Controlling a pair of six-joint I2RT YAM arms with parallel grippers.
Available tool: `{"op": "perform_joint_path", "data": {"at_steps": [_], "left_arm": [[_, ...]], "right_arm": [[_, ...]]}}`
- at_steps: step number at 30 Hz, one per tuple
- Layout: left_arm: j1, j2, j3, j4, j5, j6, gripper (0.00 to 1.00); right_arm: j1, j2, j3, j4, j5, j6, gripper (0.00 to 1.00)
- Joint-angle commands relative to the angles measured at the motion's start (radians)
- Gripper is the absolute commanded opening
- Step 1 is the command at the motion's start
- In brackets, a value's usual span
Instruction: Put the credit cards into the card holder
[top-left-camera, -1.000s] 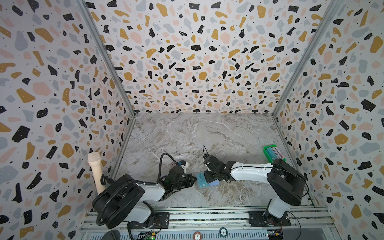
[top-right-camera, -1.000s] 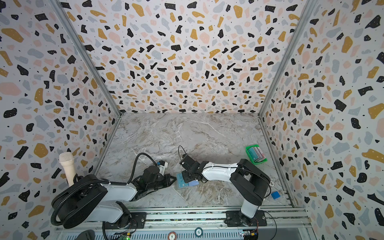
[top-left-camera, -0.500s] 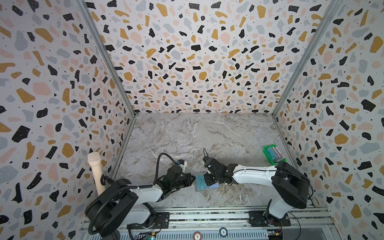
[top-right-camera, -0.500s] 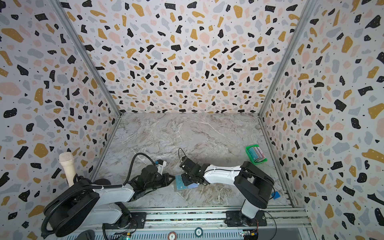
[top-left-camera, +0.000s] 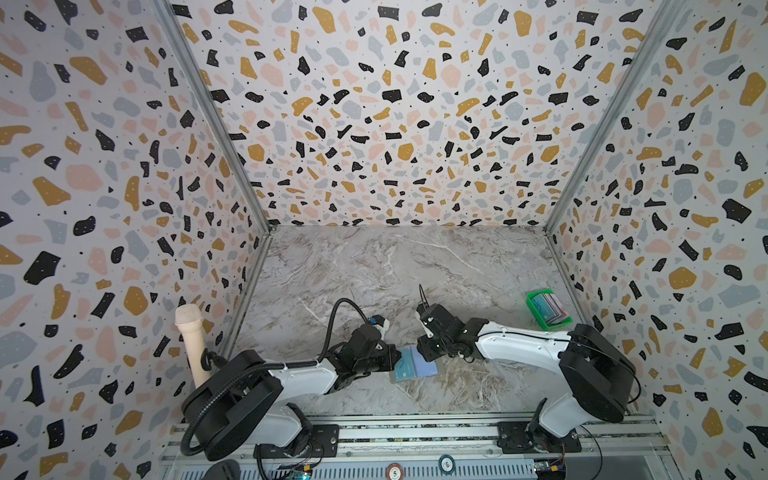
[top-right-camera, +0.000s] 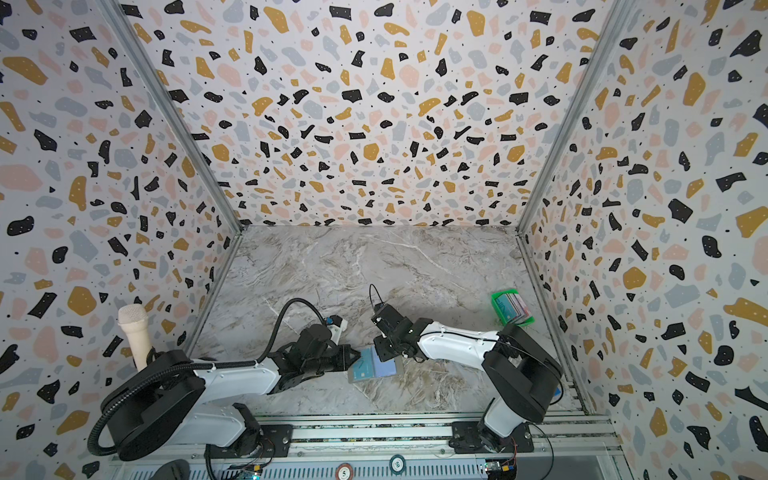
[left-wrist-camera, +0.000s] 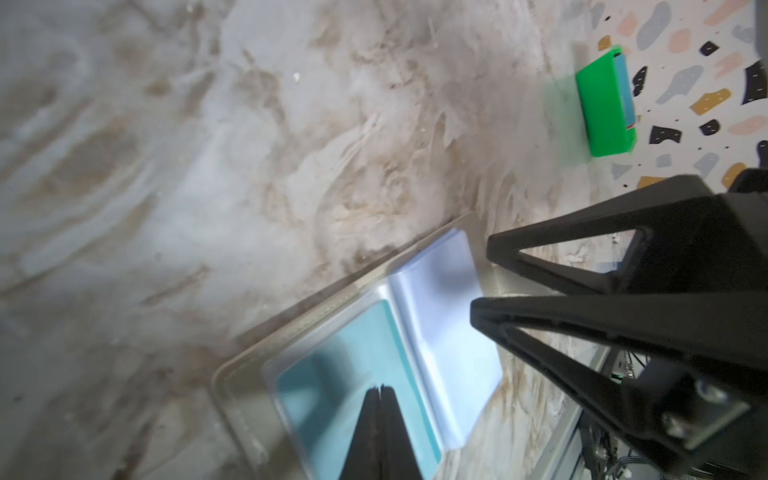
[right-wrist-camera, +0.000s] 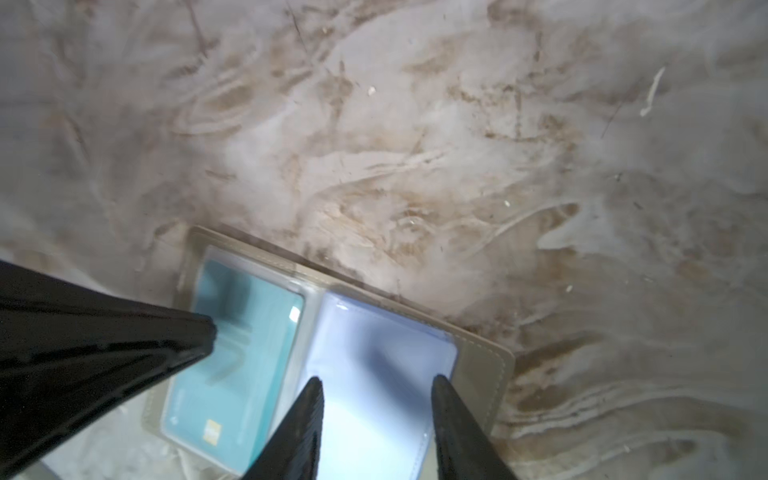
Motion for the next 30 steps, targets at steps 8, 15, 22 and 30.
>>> {"op": "perform_joint_path", "data": {"at_steps": [8, 15, 22, 30], "left_arm": [[-0.003, 0.047, 0.005, 0.026, -0.019, 0.032, 0.00], [-0.002, 0.073, 0.009, 0.027, -0.024, 0.046, 0.00], [-0.002, 0.098, 0.003, 0.043, -0.017, 0.043, 0.00], [-0.003, 0.133, -0.013, 0.088, 0.000, 0.027, 0.00]], "right_arm": [[0.003, 0.046, 0.033, -0.037, 0.026, -0.043, 0.44], [0.046, 0.103, 0.000, -0.022, 0.018, -0.018, 0.42], [0.054, 0.025, -0.049, 0.103, -0.134, 0.030, 0.46], [0.055, 0.050, -0.040, 0.107, -0.131, 0.045, 0.28]]}}
